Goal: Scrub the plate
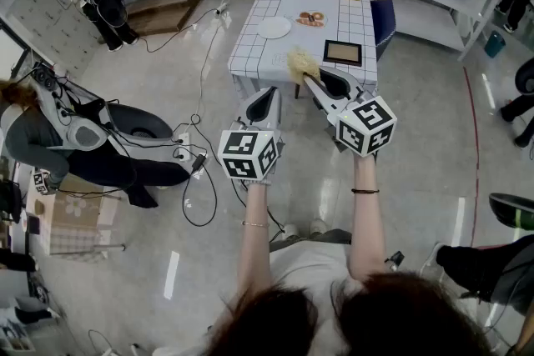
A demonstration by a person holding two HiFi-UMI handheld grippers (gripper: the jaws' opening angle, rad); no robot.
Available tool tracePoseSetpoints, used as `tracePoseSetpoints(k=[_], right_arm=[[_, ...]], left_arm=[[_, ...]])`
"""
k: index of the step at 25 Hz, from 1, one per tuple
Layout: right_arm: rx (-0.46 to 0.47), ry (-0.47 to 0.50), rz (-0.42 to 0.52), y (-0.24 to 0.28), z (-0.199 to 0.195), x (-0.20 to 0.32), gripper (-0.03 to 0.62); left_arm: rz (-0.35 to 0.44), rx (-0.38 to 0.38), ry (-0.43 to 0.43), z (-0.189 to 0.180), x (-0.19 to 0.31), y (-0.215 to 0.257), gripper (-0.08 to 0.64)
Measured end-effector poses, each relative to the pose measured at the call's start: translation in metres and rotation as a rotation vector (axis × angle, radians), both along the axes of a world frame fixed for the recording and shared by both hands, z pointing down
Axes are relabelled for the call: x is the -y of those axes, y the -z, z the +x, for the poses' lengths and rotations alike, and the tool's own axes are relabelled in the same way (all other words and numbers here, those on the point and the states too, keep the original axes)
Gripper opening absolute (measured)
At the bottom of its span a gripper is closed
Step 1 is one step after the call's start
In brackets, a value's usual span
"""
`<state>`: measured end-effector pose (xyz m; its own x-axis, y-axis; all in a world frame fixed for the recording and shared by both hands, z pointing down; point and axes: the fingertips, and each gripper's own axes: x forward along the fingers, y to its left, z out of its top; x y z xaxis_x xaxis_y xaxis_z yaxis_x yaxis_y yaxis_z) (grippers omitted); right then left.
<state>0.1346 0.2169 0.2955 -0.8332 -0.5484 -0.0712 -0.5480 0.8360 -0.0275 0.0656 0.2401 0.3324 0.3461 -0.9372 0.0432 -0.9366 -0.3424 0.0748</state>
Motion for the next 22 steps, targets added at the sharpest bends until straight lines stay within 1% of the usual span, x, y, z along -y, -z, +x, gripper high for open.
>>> tracePoseSetpoints(k=[10,22], right_arm=[[-0.005,0.000,-0.013,-0.004,0.004,0.018,0.080],[0.005,0.011,-0.058,-0.018,0.020,0.052,0.080]], left_arm=[[-0.009,-0.006,0.005,0.002,0.017,-0.004,0.011],[-0.040,-0.023,0.046,0.012,0.042,-0.020,0.011]])
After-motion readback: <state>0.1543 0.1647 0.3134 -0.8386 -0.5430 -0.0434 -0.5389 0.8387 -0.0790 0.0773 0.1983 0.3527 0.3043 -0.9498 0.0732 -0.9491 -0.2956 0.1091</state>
